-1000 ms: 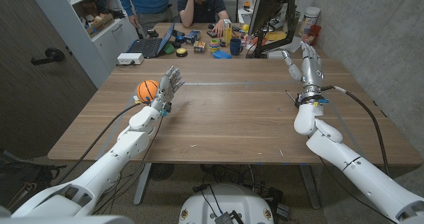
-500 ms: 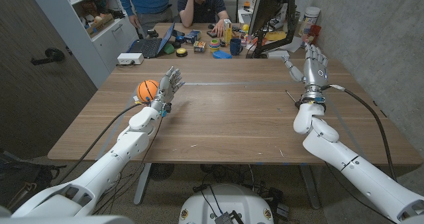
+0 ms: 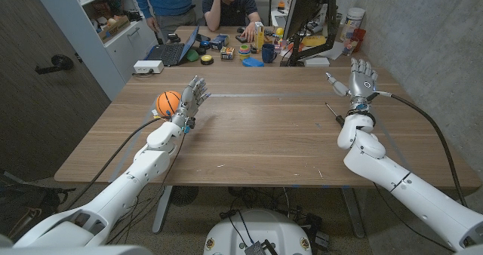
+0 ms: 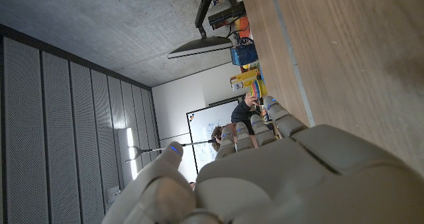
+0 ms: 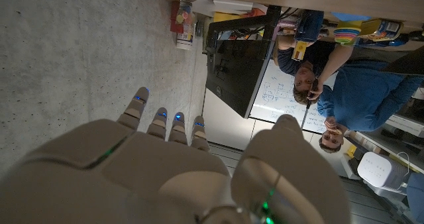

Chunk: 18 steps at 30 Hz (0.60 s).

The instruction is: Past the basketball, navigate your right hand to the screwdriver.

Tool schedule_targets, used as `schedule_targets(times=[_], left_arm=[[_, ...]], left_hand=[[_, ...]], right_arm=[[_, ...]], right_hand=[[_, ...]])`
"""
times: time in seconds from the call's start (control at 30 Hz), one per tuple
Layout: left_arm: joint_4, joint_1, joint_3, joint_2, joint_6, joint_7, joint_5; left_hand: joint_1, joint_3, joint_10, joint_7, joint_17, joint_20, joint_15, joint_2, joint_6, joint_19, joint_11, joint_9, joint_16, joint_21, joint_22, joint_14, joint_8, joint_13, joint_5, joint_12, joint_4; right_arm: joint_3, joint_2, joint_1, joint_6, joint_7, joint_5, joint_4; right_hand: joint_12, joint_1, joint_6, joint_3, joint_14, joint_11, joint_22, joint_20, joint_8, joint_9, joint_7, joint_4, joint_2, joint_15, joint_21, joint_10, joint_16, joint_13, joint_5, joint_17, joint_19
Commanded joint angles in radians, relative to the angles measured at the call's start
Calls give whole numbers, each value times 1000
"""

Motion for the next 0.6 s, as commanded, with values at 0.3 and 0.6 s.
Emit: schedule_targets(times=[0.3,0.6], left_arm=[[-6,11,-5,5,-6,0,-1],[-17,19,-8,10,-6,5,-1]], left_hand=[[-14,-6,-5,-10,2,7,-8,1,-2,2,-8,3,3,-3,3,-2,2,5,8,2,3],[-16,-8,-5,-9,2,8,-8,1,-2,2,-8,3,3,-3,3,-3,3,5,8,2,4]], right_arm=[[-88,-83,72,-156,173,89,-19],[-144,-108,117,-210,240,123,-33]], right_hand=[[4,36,3,-4,25,3,2,-4,4,0,47,-14,3,16,1,-14,13,-1,19,-1,68],[4,57,33,-10,43,-2,-3,-6,11,-2,51,-22,10,-4,3,-21,19,-6,33,-5,143]])
